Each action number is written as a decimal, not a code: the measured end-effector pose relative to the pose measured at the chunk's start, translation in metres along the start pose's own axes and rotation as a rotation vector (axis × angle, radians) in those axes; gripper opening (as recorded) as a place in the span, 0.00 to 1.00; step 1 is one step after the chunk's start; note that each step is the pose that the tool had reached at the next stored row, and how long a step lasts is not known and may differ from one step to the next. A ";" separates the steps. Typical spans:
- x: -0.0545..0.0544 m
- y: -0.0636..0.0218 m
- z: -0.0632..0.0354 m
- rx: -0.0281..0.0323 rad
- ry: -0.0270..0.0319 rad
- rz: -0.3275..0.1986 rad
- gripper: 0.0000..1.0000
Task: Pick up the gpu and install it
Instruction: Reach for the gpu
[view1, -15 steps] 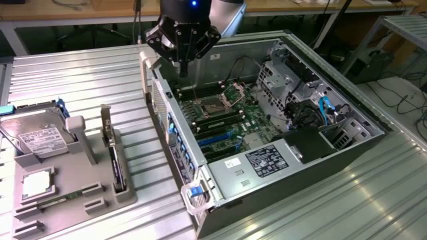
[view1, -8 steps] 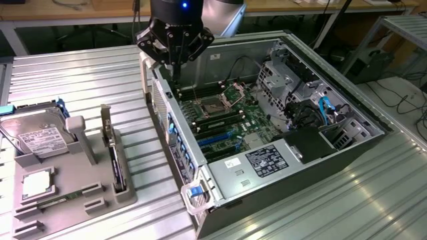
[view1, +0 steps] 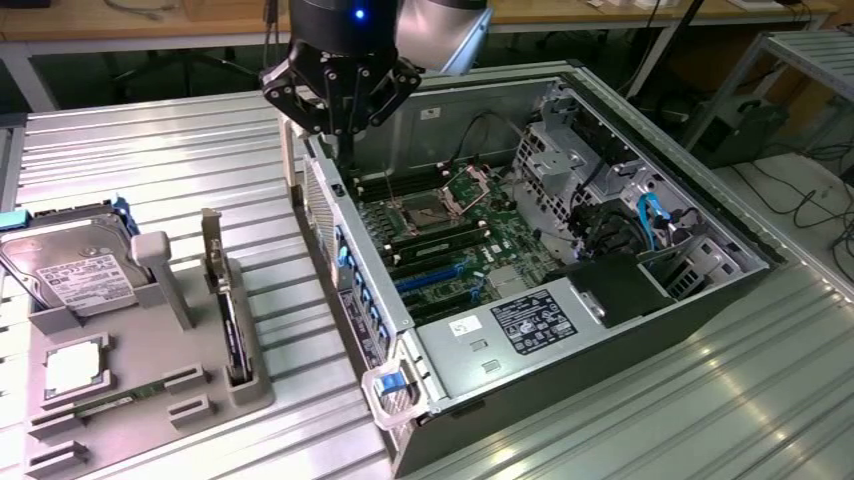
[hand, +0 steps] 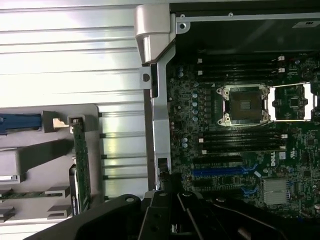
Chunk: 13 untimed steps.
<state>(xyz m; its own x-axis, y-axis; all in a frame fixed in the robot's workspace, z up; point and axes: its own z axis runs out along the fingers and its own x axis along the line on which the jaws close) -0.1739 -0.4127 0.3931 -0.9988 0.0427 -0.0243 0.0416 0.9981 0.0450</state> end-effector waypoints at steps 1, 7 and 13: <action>0.001 -0.0007 0.0000 0.0000 0.0001 -0.001 0.11; 0.007 -0.0044 -0.0001 -0.0003 0.0003 -0.008 0.11; 0.017 -0.0080 -0.0003 -0.0003 0.0006 -0.012 0.11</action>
<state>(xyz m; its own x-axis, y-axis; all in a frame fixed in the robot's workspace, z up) -0.1907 -0.4200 0.3926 -0.9992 0.0308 -0.0243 0.0297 0.9985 0.0451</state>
